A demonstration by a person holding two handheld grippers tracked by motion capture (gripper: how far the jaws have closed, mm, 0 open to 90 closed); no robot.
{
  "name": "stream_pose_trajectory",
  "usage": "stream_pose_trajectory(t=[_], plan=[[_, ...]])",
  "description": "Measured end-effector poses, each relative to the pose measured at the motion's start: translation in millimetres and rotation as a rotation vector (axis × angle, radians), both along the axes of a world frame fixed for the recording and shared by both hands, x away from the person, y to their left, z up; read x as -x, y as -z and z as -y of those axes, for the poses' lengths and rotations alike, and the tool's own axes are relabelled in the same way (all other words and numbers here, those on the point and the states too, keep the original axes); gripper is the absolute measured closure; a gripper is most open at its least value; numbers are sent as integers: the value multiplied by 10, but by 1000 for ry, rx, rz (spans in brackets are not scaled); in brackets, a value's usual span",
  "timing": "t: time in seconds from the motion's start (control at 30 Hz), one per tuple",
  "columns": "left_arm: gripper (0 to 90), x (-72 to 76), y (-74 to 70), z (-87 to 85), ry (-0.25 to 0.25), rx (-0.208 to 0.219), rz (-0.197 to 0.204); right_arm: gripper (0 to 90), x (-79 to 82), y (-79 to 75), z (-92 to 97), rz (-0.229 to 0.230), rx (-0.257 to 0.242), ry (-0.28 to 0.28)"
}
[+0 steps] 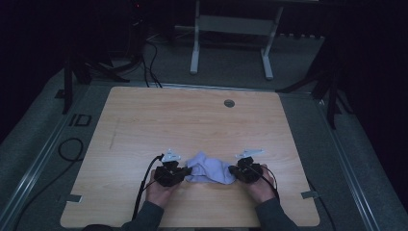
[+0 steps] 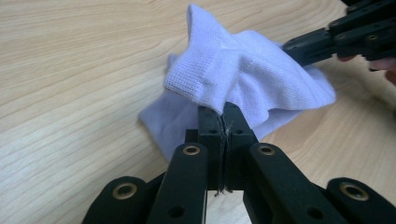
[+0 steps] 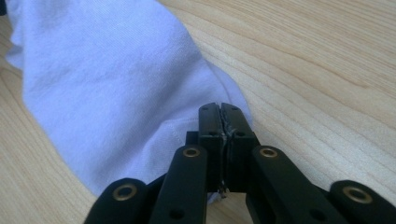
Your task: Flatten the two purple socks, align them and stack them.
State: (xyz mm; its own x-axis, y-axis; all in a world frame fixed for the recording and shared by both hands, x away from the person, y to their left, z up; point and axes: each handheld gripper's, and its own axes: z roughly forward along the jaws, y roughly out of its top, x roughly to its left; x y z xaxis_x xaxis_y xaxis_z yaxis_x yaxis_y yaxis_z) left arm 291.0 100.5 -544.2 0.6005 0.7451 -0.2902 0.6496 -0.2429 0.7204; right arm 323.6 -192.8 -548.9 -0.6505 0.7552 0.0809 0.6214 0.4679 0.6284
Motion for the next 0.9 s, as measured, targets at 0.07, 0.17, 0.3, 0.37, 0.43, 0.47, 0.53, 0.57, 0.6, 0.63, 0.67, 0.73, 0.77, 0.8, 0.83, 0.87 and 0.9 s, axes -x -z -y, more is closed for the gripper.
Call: stream_pose_trajectory(t=[0.07,0.17,0.3,0.37,0.43,0.47,0.53,0.57,0.6,0.63,0.67,0.73,0.77,0.8,0.83,0.87,0.9], plan=[[885,-12,11,-20,-8,-7,0,891,11,-6,-9,-6,-8,-1],[885,-30,22,-47,-18,-23,2,893,23,-26,-15,-2,-13,-6],[885,-51,49,-68,-34,-40,3,893,38,-80,-1,9,-38,-6],[884,-56,54,-72,-40,-48,8,893,47,-110,7,18,-52,-5],[884,-58,54,-72,-42,-55,14,894,52,-137,18,27,-61,-1],[883,-60,54,-70,-44,-63,19,893,53,-146,23,31,-65,5],[884,-64,58,-69,-49,-75,23,894,50,-155,41,39,-69,12],[884,-66,61,-70,-49,-80,24,894,47,-153,52,44,-70,16],[883,-67,66,-67,-50,-89,28,894,44,-148,59,46,-69,22],[883,-68,74,-60,-51,-98,31,894,40,-136,64,50,-60,26],[883,-72,83,-55,-50,-105,28,894,34,-118,66,54,-51,31],[882,-77,96,-43,-45,-114,21,893,20,-79,66,50,-39,39],[882,-78,103,-37,-43,-122,22,893,14,-62,64,52,-34,44],[882,-78,110,-31,-44,-125,17,893,9,-49,62,61,-26,45],[882,-78,116,-28,-44,-129,12,893,10,-44,56,61,-18,50],[882,-77,122,-24,-46,-132,7,892,6,-37,52,67,-14,52],[881,-76,128,-21,-44,-136,4,892,1,-30,49,70,-11,54]])
